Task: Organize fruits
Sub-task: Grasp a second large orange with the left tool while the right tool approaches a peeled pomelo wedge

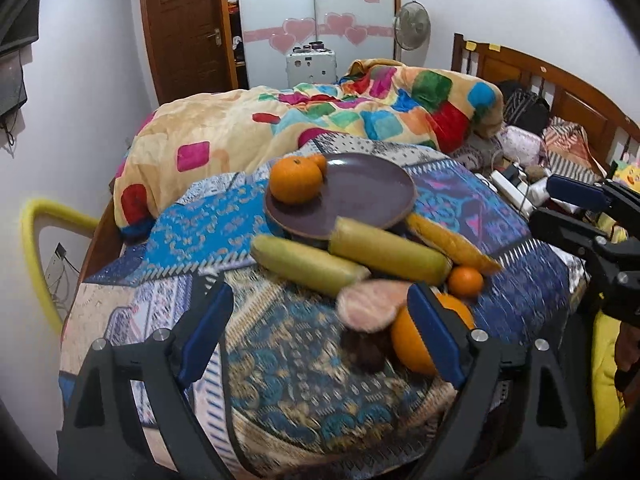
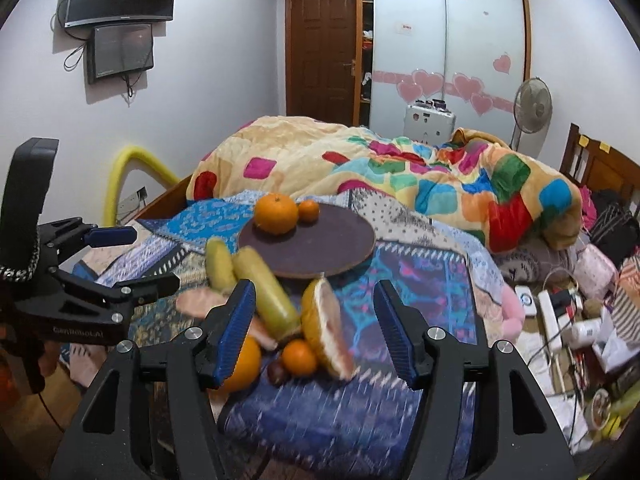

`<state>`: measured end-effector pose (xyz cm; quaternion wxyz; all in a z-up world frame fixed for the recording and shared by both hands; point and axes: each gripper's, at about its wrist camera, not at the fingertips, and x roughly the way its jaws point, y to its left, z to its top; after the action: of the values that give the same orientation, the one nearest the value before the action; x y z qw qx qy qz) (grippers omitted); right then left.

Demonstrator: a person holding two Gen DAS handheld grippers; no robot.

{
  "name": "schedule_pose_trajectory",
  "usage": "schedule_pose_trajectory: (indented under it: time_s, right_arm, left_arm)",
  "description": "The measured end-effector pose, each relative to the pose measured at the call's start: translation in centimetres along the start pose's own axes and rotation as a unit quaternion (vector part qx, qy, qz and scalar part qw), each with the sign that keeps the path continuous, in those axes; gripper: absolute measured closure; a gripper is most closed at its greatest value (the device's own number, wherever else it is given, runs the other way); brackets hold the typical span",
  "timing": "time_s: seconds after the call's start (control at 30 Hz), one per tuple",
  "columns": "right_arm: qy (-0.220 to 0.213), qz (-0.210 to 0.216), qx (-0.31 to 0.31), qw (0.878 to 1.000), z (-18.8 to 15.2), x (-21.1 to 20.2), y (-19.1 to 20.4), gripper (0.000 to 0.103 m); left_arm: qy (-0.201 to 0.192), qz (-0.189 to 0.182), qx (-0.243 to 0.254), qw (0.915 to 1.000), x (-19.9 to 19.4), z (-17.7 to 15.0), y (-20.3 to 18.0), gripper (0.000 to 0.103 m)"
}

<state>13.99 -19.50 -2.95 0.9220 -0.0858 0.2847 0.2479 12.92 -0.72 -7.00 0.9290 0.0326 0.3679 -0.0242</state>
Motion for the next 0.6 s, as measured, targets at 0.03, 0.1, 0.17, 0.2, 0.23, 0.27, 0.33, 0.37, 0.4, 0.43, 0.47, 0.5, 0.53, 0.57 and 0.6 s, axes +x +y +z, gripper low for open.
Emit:
schedule_pose_trajectory:
  time_s: [0.03,0.1,0.17,0.2,0.23,0.27,0.33,0.37,0.4,0.43,0.47,0.5,0.53,0.57,0.6]
  right_arm:
    - [0.002,-0.001,0.000,1.000,-0.4,0.0,0.0,0.045]
    - [0.005,-0.005,0.002,1.000,-1.3,-0.2,-0.1,0.045]
    - [0.010,-0.003,0.009,1.000,-2.3,-0.5,-0.4,0.045]
    - [0.013,0.000,0.013,1.000,-2.7,-0.6,-0.6,0.045]
    - [0.018,0.001,0.019,1.000,-3.1,-0.5,-1.0,0.045]
    - [0.021,0.001,0.021,1.000,-3.4,-0.7,-1.1,0.045]
    - [0.025,0.000,0.025,0.999,-4.0,-0.9,-1.6,0.045]
    - [0.026,-0.001,0.027,0.999,-4.3,-1.0,-1.9,0.045]
    - [0.027,-0.002,0.028,0.999,-4.5,-1.0,-2.2,0.045]
    - [0.028,-0.003,0.030,0.999,-4.8,-1.1,-2.3,0.045]
    - [0.028,-0.004,0.031,0.999,-5.0,-1.2,-2.4,0.045]
    - [0.029,-0.005,0.033,0.999,-5.2,-1.2,-2.6,0.045]
    - [0.030,-0.004,0.035,0.999,-5.4,-1.2,-2.8,0.045]
    - [0.031,-0.003,0.038,0.999,-5.6,-1.1,-3.0,0.045]
    - [0.032,-0.003,0.040,0.999,-5.7,-1.1,-3.1,0.045]
  left_arm:
    - [0.001,-0.003,0.002,1.0000,-0.1,-0.3,-0.5,0.013]
    - [0.006,-0.012,0.001,0.9999,-0.1,-1.0,-1.5,0.012]
    - [0.012,-0.019,-0.002,0.9997,0.2,-1.4,-2.2,0.012]
    - [0.016,-0.023,-0.006,0.9996,0.5,-1.6,-2.6,0.012]
    - [0.020,-0.028,-0.011,0.9994,0.8,-1.8,-3.0,0.012]
    - [0.024,-0.031,-0.014,0.9991,1.0,-2.1,-3.4,0.012]
    - [0.031,-0.034,-0.017,0.9988,1.5,-2.3,-4.0,0.012]
    - [0.034,-0.035,-0.017,0.9987,1.9,-2.4,-4.4,0.012]
    - [0.036,-0.036,-0.017,0.9985,2.2,-2.4,-4.8,0.012]
    - [0.038,-0.036,-0.017,0.9985,2.5,-2.5,-5.0,0.012]
    - [0.041,-0.037,-0.016,0.9983,2.8,-2.5,-5.4,0.012]
    - [0.044,-0.039,-0.015,0.9982,3.2,-2.5,-5.7,0.012]
    - [0.046,-0.040,-0.015,0.9980,3.4,-2.5,-5.8,0.012]
    - [0.050,-0.042,-0.014,0.9977,3.8,-2.5,-6.1,0.012]
    - [0.051,-0.043,-0.013,0.9977,4.1,-2.5,-6.3,0.012]
